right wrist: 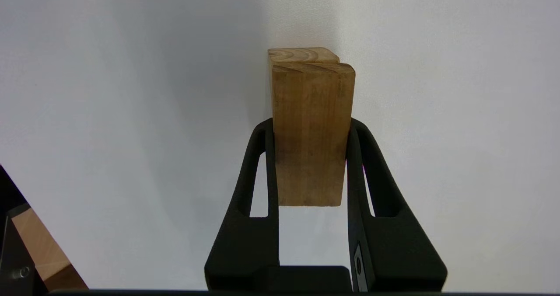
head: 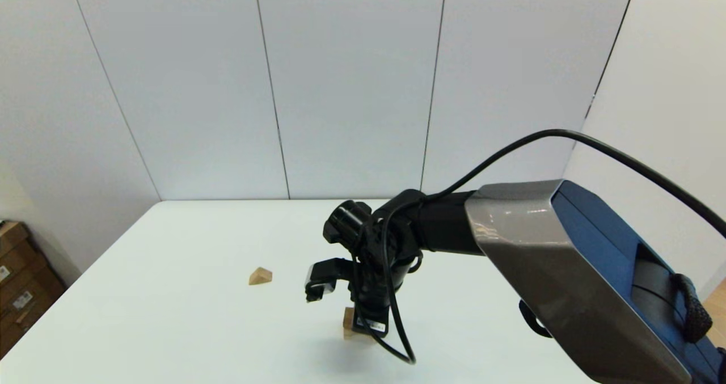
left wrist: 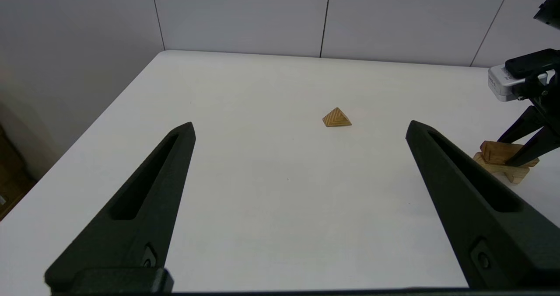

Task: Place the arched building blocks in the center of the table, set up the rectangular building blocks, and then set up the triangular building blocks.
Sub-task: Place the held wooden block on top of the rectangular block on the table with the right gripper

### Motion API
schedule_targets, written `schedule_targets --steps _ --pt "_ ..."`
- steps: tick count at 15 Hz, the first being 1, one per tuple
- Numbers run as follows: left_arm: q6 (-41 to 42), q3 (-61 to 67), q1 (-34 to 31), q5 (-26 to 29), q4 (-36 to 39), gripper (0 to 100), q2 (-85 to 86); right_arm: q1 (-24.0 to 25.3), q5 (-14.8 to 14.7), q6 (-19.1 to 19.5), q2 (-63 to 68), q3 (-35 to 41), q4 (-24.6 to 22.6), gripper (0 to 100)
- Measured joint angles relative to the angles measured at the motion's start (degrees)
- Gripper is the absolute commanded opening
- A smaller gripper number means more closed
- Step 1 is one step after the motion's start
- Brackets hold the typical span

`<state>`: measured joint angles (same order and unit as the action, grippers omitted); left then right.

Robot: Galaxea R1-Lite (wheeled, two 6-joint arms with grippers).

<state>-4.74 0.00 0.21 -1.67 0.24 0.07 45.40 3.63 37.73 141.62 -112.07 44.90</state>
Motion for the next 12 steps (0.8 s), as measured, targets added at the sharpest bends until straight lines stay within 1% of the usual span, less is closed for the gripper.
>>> schedule_targets --steps 12 --pt "0.01 0.00 0.00 0.00 -0.02 100 0.00 0.02 0.02 0.00 0.06 0.02 -0.11 0"
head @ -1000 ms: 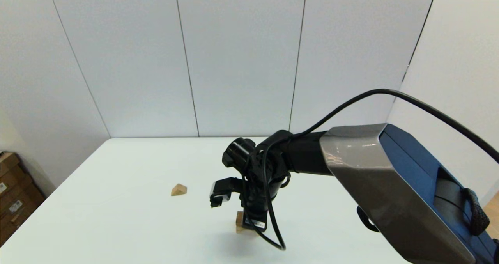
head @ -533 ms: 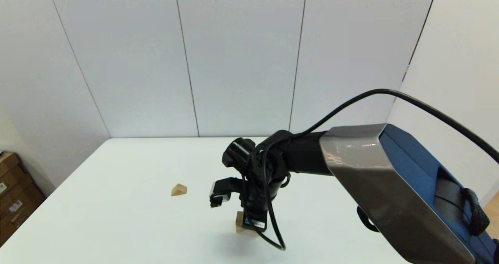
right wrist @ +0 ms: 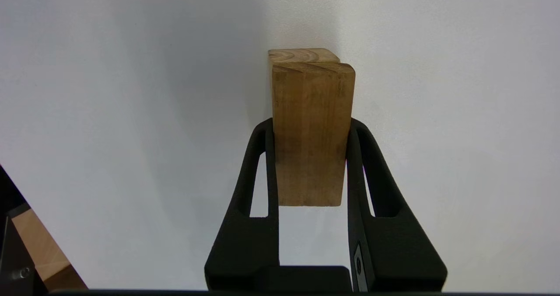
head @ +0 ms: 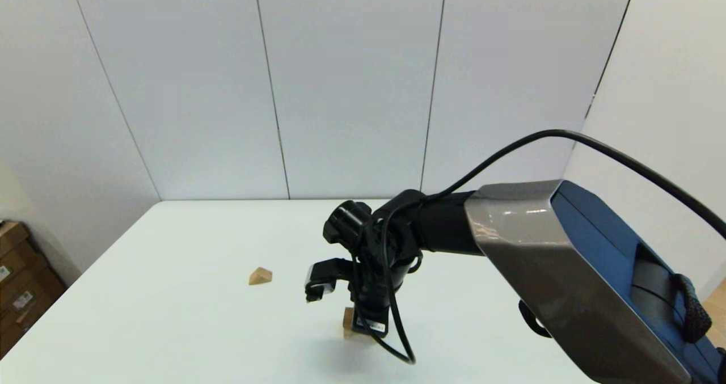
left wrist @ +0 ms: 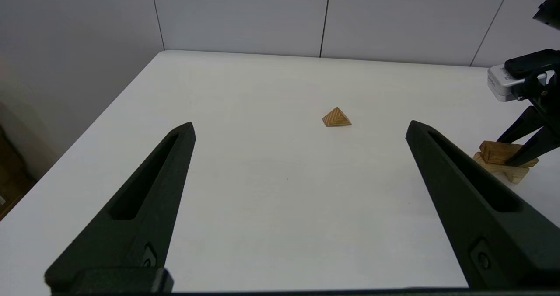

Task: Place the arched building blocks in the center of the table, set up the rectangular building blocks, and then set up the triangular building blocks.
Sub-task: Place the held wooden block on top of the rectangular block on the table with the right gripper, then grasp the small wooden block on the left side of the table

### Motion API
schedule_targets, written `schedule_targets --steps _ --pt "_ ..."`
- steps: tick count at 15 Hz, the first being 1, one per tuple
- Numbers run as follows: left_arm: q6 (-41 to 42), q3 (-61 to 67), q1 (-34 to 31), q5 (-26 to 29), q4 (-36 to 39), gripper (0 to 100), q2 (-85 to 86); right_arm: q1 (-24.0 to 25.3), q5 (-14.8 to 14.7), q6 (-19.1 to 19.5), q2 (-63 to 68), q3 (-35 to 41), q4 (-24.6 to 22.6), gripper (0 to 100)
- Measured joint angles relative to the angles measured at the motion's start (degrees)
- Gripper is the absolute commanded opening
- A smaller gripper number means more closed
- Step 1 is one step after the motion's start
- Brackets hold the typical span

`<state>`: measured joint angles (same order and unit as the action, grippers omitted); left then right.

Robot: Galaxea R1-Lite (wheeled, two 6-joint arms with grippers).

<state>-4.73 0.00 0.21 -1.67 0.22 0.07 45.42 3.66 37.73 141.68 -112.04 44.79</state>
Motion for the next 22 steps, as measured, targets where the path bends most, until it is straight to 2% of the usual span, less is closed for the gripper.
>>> schedule_targets --steps 1,2,11,18,20,22 --pt "0.00 0.00 0.00 0.02 0.00 100 0.00 -0.02 0.00 0.02 0.00 0.00 -0.02 0" --pt "0.02 0.00 0.00 0.00 0.00 100 0.00 -0.02 0.02 0.00 0.00 0.00 0.00 100" --pt "0.00 0.00 -0.02 0.02 0.00 100 0.00 -0.83 -0.18 -0.09 -0.34 0.00 -1.79 100" --pt "0.00 0.00 0.00 0.02 0.02 100 0.00 -5.92 -0.63 -0.80 -11.91 0.16 -0.44 100" --pt "0.02 0.00 0.00 0.02 0.02 100 0.00 -7.25 -1.49 -2.62 -17.57 0.30 1.44 100" --pt "0.00 0.00 0.00 0.02 0.00 100 0.00 -8.02 -3.58 -6.45 -23.47 1.24 3.33 100"
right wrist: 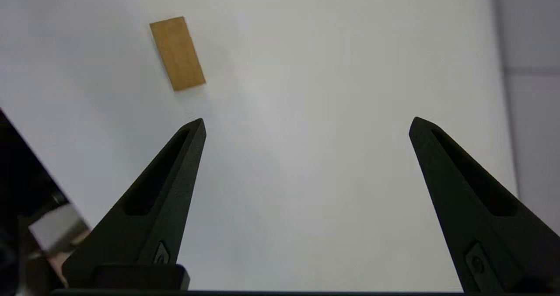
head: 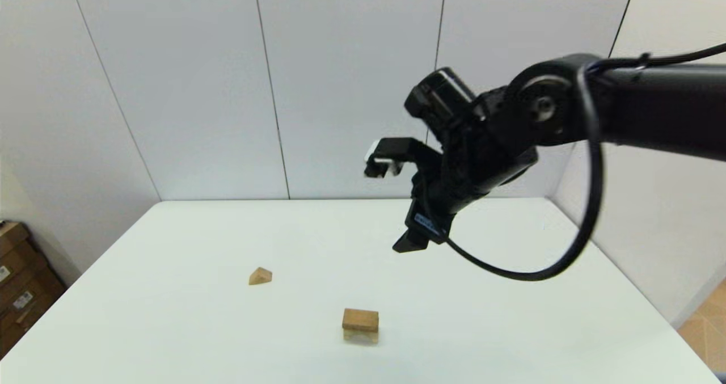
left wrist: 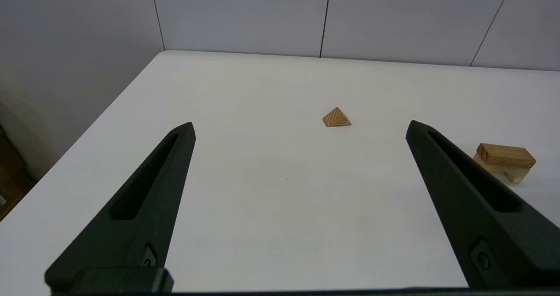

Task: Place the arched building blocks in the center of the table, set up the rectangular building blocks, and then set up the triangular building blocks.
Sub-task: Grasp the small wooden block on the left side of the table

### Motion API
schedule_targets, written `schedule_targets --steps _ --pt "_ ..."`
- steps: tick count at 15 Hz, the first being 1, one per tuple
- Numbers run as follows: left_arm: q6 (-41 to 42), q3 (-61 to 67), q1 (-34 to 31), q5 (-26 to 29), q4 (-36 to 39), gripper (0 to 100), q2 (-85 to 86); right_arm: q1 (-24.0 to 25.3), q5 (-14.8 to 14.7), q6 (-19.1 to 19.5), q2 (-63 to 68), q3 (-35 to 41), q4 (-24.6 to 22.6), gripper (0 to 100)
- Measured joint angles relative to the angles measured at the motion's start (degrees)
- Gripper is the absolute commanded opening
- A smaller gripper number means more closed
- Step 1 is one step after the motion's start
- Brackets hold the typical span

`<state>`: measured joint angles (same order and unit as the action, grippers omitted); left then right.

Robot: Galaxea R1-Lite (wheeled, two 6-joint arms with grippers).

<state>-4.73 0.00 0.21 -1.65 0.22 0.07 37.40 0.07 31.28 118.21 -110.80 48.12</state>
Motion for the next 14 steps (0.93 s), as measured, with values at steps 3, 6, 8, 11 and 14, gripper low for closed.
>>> schedule_targets --steps 3,6,8,11,14 --pt "0.02 0.00 0.01 -0.02 0.02 100 0.00 -0.74 -3.93 -7.11 -9.01 2.39 2.86 100" --pt "0.00 0.00 0.01 -0.02 0.02 100 0.00 -2.97 -5.83 -9.44 -17.31 5.67 4.78 100" --pt "0.00 0.00 0.01 -0.02 0.00 100 0.00 -5.18 -6.02 -9.76 -23.54 10.17 5.18 100" --pt "0.00 0.00 0.01 0.00 0.02 100 0.00 -10.06 -5.96 -10.03 -34.01 19.30 5.33 100" --pt "0.02 0.00 0.00 0.02 0.02 100 0.00 -14.62 -6.00 -12.68 -44.54 27.95 5.05 100"
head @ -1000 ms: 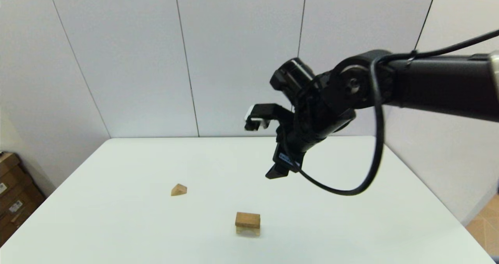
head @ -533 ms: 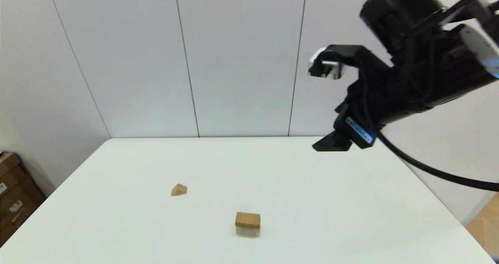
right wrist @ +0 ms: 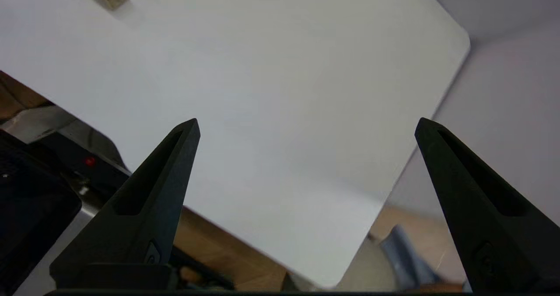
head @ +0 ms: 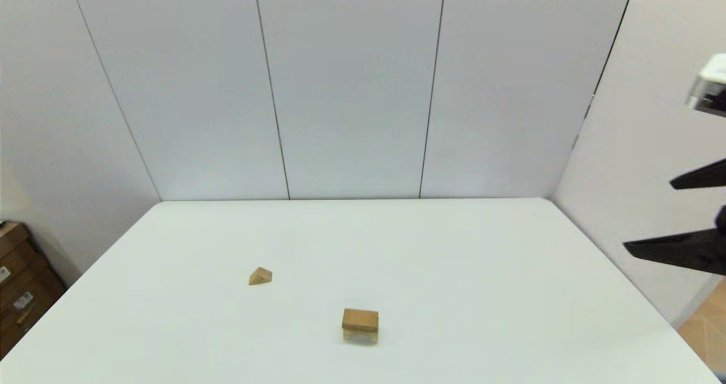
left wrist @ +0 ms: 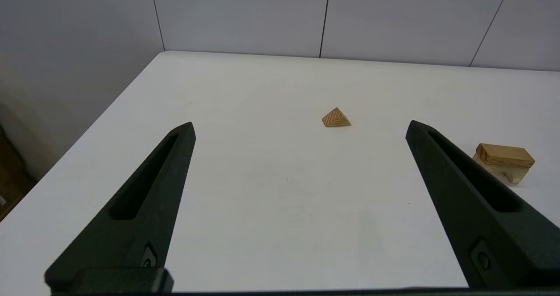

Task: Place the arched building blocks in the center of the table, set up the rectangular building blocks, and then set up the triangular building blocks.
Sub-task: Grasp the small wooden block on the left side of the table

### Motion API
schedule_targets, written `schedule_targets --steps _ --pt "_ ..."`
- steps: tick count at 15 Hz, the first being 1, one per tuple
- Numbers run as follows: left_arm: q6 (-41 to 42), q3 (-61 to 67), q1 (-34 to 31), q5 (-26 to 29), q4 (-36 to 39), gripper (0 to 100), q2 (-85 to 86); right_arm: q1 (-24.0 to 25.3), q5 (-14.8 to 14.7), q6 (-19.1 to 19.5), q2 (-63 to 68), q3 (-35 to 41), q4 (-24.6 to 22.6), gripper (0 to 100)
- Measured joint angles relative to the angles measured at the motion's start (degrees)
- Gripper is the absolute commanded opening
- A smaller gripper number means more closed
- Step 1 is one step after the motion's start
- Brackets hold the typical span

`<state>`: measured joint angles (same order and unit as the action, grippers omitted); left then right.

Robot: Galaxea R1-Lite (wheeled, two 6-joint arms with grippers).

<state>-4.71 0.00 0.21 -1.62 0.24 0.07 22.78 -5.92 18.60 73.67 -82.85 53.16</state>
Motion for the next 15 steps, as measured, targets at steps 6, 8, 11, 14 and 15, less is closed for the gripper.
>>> schedule_targets --steps 6,8,11,14,15 --pt "-0.04 0.00 0.01 0.00 -0.02 100 0.00 -9.67 0.12 -6.89 -14.99 22.69 -20.97 100" --pt "0.00 0.00 0.01 -0.05 -0.02 100 0.00 -10.50 0.44 -6.23 -19.96 31.00 -30.27 100" --pt "-0.02 0.00 0.01 -0.02 0.00 100 0.00 -10.83 0.59 -4.58 -26.98 41.90 -41.34 100" --pt "-0.04 0.00 0.01 -0.02 -0.02 100 0.00 -10.86 0.50 -4.22 -32.96 50.69 -49.18 100" --pt "0.02 0.00 0.01 -0.02 -0.02 100 0.00 -10.93 0.44 -4.25 -34.83 53.20 -51.65 100"
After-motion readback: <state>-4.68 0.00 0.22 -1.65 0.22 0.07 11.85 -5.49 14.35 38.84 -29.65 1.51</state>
